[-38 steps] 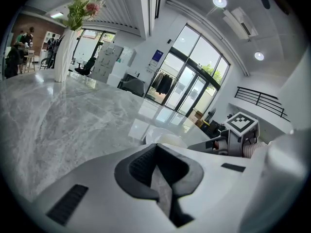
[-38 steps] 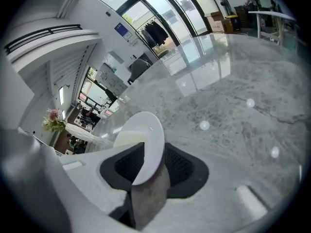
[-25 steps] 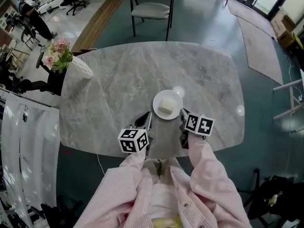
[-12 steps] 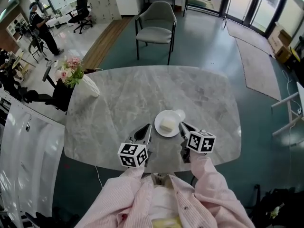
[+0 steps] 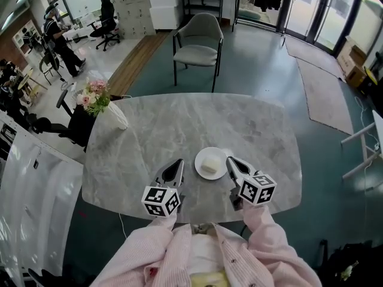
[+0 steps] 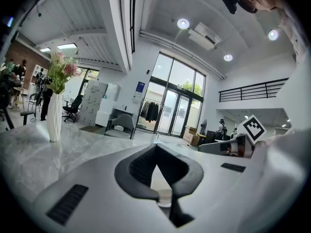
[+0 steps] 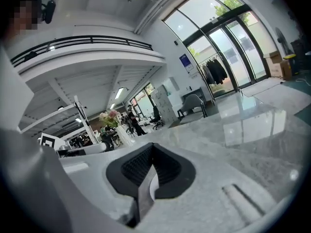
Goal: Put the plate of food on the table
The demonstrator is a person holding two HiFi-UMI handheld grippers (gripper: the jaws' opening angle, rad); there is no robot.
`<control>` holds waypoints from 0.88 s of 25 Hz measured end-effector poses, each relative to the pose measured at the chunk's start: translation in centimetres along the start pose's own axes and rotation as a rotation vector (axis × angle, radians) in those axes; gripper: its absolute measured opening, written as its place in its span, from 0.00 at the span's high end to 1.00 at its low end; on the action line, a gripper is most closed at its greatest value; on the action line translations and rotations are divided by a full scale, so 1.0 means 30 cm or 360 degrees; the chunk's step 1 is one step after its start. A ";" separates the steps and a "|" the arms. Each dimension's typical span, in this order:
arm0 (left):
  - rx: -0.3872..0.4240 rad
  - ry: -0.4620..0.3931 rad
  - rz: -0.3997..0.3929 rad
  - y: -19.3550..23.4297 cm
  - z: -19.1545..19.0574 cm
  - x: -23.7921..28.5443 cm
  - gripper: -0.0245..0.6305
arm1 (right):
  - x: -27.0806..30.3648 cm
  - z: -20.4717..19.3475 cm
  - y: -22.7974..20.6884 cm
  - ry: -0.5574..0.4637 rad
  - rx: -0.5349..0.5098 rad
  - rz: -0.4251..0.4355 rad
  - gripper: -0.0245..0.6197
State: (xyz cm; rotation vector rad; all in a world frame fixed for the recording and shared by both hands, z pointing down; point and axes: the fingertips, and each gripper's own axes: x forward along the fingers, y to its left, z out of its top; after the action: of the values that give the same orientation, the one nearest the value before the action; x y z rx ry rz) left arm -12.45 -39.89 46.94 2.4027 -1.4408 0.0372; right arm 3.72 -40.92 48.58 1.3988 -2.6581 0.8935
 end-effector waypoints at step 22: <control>0.0138 -0.0212 0.0156 0.039 0.125 -0.071 0.97 | -0.098 0.154 0.022 -0.0257 -0.0228 0.0053 0.95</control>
State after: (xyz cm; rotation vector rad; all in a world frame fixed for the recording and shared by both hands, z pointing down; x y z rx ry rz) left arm -15.05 -39.70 43.31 2.4424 -1.6480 -0.0382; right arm 6.14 -40.65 43.61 1.4556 -2.8044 0.6011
